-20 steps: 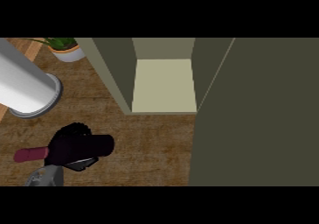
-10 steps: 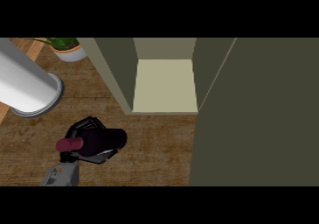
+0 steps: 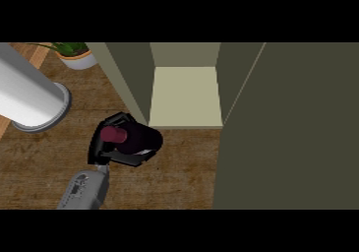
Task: Pick up the wine, place it into the cabinet and close the cabinet
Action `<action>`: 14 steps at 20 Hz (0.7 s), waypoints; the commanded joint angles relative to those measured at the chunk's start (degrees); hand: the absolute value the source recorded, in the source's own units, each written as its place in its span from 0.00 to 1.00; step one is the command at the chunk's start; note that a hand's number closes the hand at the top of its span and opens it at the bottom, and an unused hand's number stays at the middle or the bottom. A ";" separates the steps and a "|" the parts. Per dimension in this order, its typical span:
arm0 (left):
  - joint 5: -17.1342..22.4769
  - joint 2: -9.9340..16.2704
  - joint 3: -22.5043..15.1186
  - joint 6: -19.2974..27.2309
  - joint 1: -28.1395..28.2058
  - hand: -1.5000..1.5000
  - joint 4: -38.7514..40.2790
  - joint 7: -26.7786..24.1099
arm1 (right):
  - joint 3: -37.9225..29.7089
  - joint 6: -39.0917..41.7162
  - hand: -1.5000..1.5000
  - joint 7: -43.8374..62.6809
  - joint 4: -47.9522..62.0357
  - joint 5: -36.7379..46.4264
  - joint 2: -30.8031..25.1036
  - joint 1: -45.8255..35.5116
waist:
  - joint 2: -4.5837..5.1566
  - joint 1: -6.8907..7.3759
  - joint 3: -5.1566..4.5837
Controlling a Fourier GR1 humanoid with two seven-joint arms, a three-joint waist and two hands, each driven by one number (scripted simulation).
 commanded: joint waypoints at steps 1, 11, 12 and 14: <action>1.61 -0.49 -7.69 7.87 -2.67 1.00 -2.92 6.42 | 2.11 -0.21 0.00 1.99 -6.99 -2.17 0.30 3.66 | -0.05 -0.52 -0.02; -5.00 -0.41 -10.82 14.54 -11.92 1.00 2.26 13.37 | -1.96 3.55 0.00 -4.23 -2.85 -5.89 -0.29 5.81 | 0.11 -1.86 0.05; -3.50 -0.39 -12.38 14.27 -10.08 1.00 2.29 11.05 | -4.04 3.13 0.00 -1.83 -3.75 -7.38 -0.83 3.73 | 0.23 -1.39 0.00; -2.41 -0.37 -14.19 16.35 -11.31 1.00 -0.15 15.36 | -1.71 3.01 0.00 -2.18 -4.87 -5.28 -0.15 5.26 | 0.07 -1.83 0.01</action>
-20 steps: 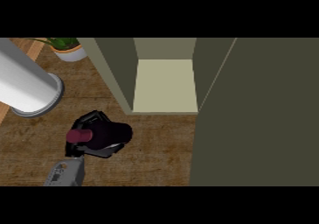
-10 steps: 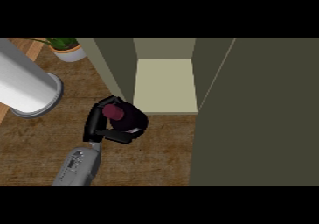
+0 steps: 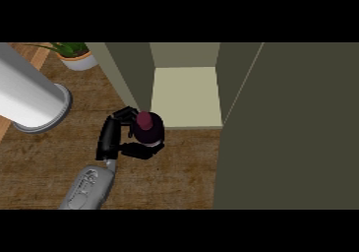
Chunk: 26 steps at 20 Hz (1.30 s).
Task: Pick up the wine, place it into the cabinet and close the cabinet
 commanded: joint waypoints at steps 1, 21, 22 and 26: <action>1.18 -3.06 -4.08 0.91 -11.08 1.00 1.85 5.05 | -2.37 1.51 0.00 1.18 -2.11 -6.24 -1.21 0.11 | 0.63 -1.63 -0.23; -5.74 -2.92 -9.77 15.23 -12.16 1.00 8.62 13.08 | 0.54 4.18 0.00 -1.61 -0.86 -5.10 0.28 0.43 | 1.49 -5.49 -0.21; -6.19 -2.21 -9.91 14.61 -11.77 1.00 8.31 14.06 | -0.13 3.50 0.00 -1.34 -1.56 -5.20 0.67 0.46 | 1.35 -5.08 -0.20; -6.21 -1.21 -8.98 15.17 -11.53 1.00 8.79 15.45 | 1.06 4.85 0.00 -1.67 -1.09 -4.79 0.17 0.85 | 1.64 -6.41 -0.22</action>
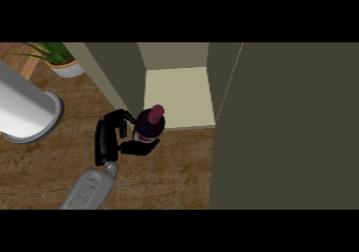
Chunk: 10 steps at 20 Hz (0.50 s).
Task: Pick up the wine, place it into the cabinet and close the cabinet
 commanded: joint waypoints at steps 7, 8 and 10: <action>0.24 -5.01 -0.45 -1.92 -10.97 1.00 10.22 4.26 | 0.66 0.71 0.00 1.83 -2.87 -3.78 -0.06 0.55 | 2.41 -3.71 -1.13; 0.39 -4.61 0.64 -1.13 -11.69 1.00 10.59 4.51 | 1.49 0.66 0.00 0.93 -2.00 -3.36 0.62 0.76 | 2.45 -4.03 -1.12; 0.32 -4.73 0.17 -1.10 -11.52 1.00 10.18 4.64 | 0.76 1.14 0.00 1.28 -1.58 -4.11 0.14 0.20 | 2.54 -3.85 -1.07</action>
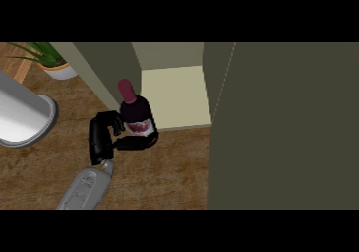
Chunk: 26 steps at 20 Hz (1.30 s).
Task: Pick up the wine, place it into the cabinet and close the cabinet
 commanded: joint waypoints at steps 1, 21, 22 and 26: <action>1.23 -3.44 -0.69 -5.68 -12.27 1.00 9.89 4.14 | 0.13 0.33 0.00 0.55 -1.01 -3.45 0.16 0.60 | 2.32 -3.14 -1.08; -10.48 -0.91 -4.96 -0.68 -17.23 1.00 12.86 5.21 | 0.41 3.04 0.00 -1.34 0.94 -3.71 0.18 -0.83 | 2.51 -5.05 -0.85; -10.46 -0.85 -5.38 -1.62 -16.98 1.00 12.37 6.16 | 0.19 2.88 0.00 -0.27 -0.61 -4.51 -0.20 0.62 | 2.05 -4.75 -0.87; -11.07 -1.78 -4.89 0.58 -16.74 1.00 11.94 7.51 | 0.91 3.57 0.00 -1.00 -0.45 -4.68 -0.06 1.24 | 2.08 -5.61 -0.89</action>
